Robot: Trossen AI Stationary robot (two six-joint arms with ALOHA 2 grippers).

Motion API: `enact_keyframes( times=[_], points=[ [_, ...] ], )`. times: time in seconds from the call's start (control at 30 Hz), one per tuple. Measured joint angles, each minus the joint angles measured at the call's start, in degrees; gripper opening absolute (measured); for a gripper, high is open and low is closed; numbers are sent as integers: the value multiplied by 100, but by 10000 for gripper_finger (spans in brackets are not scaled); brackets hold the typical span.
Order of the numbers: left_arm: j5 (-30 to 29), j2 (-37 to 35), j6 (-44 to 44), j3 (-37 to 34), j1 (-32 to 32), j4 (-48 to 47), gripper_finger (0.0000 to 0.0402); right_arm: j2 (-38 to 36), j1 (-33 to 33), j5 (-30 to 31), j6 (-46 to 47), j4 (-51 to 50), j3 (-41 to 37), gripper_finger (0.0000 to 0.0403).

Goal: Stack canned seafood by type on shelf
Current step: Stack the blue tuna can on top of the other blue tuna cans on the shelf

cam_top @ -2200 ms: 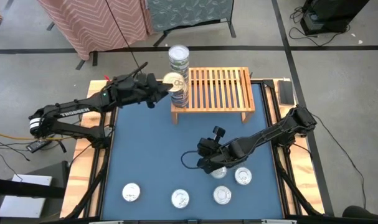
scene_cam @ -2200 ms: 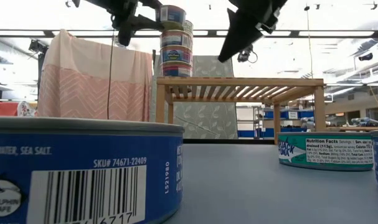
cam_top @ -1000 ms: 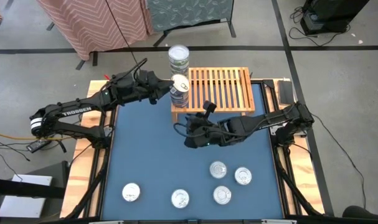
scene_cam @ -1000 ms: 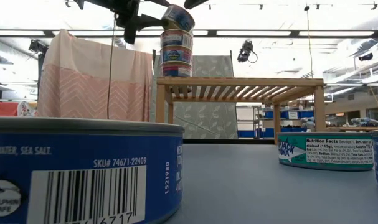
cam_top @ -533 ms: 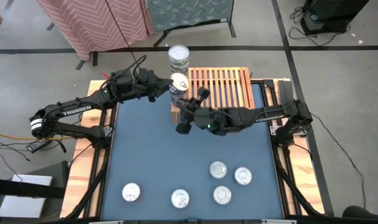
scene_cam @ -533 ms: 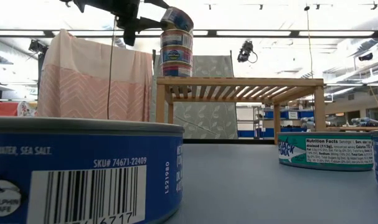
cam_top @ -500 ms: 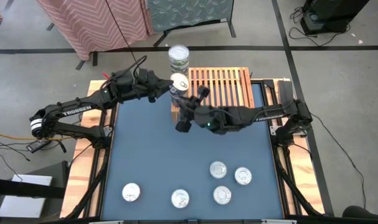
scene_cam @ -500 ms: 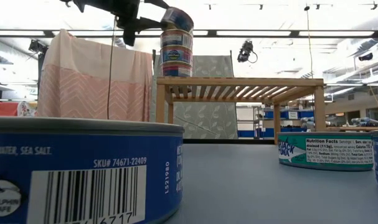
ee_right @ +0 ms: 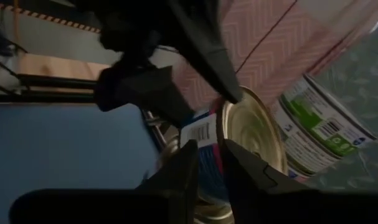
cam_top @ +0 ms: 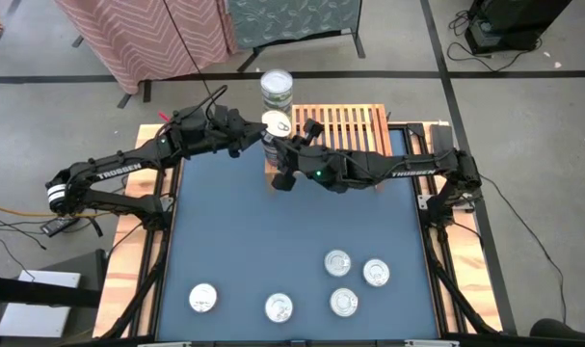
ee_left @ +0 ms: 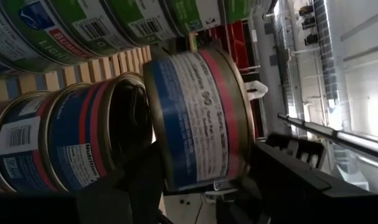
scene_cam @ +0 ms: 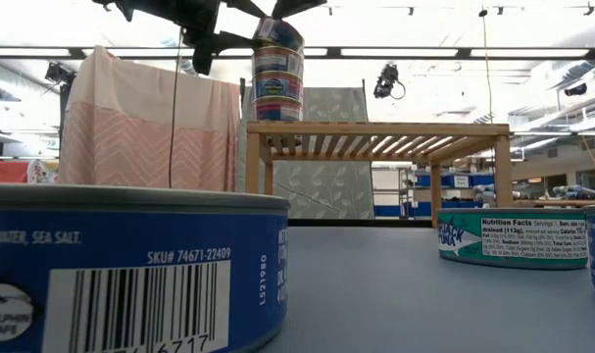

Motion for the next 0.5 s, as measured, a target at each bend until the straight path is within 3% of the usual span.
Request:
enact_keyframes(
  times=[0.5],
  points=[
    [382, 0, -108, 0, 0, 2, 234, 0, -14, 17, -199, 4, 0, 80]
  ],
)
